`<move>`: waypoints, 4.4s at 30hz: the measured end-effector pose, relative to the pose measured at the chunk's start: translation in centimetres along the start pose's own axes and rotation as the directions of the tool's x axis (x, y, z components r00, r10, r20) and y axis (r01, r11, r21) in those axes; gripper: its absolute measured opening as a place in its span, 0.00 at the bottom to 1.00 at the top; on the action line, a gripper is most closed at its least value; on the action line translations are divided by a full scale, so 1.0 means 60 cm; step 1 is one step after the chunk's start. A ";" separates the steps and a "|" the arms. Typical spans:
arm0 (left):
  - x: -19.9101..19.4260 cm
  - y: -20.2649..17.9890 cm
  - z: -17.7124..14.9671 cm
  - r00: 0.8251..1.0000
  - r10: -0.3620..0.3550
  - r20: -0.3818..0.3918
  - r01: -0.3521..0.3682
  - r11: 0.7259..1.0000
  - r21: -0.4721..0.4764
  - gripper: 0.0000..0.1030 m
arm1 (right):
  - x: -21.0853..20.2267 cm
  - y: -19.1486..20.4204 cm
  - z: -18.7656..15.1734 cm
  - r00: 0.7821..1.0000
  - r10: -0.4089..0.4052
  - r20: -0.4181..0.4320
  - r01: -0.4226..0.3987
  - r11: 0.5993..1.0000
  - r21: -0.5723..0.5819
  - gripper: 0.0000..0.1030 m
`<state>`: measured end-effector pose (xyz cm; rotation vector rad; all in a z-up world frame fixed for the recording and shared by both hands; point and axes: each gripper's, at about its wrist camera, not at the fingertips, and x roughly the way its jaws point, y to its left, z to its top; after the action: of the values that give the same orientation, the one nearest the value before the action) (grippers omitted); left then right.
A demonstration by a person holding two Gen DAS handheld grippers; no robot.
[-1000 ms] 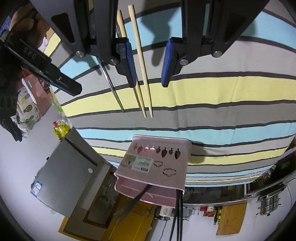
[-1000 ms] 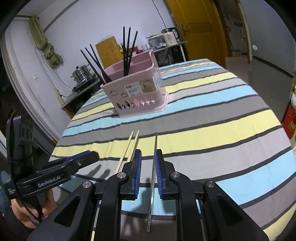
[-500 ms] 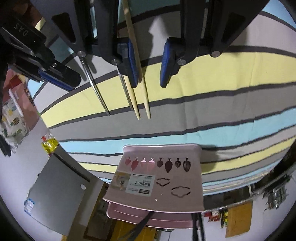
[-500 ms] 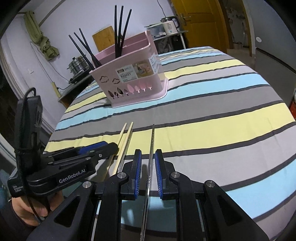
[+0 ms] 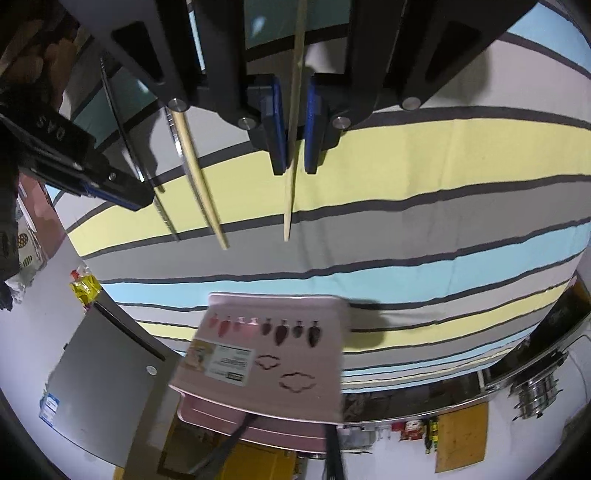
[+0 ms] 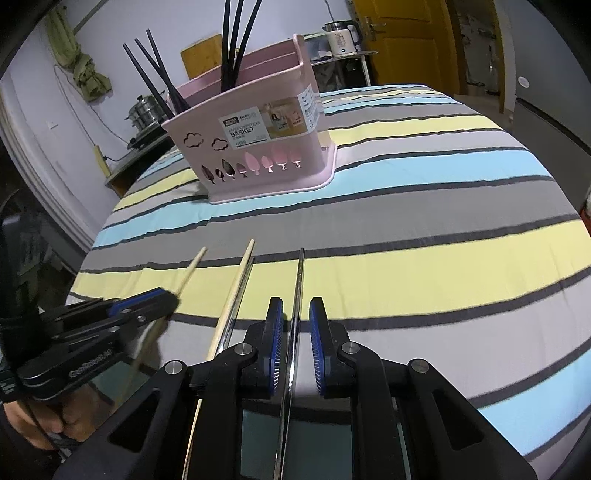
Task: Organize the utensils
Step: 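Grasp a wooden chopstick with the left tool while the right tool grasps a metal chopstick, then lift both chopsticks upright and carry them over the pink basket, then lower the wooden and metal chopsticks into the pink basket with both tools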
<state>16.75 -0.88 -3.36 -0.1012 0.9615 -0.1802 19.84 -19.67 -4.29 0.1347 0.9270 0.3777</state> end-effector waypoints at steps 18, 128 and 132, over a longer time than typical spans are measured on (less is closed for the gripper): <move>0.043 -0.011 0.063 0.995 0.024 -0.101 -0.011 0.991 0.132 0.11 | 0.042 0.026 0.041 0.990 -0.118 -0.078 0.110 0.988 -0.108 0.05; -0.127 0.048 0.303 0.964 -0.104 0.246 0.112 0.993 -0.019 0.05 | -0.053 0.105 0.278 0.951 0.049 0.304 -0.028 0.997 -0.071 0.04; -0.113 0.050 0.299 0.967 -0.106 0.234 0.115 0.993 -0.028 0.05 | -0.038 0.107 0.270 0.957 0.048 0.285 -0.028 0.997 -0.071 0.04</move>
<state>28.02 3.48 11.78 -0.2096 0.7267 -0.2460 29.92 -13.81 8.85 0.1423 0.6252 0.4121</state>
